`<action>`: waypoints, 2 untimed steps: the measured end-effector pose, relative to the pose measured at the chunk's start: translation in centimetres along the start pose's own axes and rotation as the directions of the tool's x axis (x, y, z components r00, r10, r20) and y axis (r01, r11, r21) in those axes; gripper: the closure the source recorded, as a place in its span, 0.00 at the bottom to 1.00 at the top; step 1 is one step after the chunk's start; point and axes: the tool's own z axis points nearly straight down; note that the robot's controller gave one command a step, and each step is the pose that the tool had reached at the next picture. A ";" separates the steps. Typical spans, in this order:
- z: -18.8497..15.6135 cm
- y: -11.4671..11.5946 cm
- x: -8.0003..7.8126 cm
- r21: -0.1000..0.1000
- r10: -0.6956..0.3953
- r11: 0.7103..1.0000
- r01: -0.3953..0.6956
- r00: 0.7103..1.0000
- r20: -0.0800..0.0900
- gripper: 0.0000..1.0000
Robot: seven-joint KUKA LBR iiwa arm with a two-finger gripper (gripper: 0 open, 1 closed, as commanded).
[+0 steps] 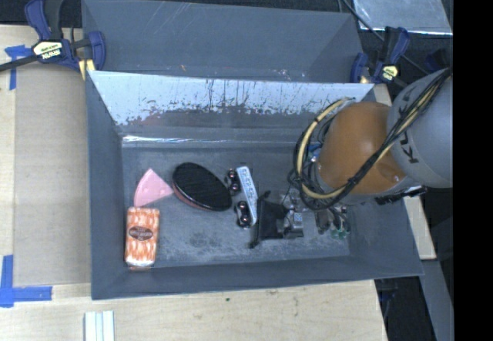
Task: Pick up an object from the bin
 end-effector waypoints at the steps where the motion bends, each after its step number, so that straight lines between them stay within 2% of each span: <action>1: -1.4 0.0 0.1 0.000 0.001 1.000 -0.001 1.000 -0.002 1.00; 2: -2.7 0.0 -0.1 0.000 0.000 1.000 0.000 1.000 0.003 1.00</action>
Offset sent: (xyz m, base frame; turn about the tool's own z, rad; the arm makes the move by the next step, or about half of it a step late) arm 0.0002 0.0002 0.0053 0.0000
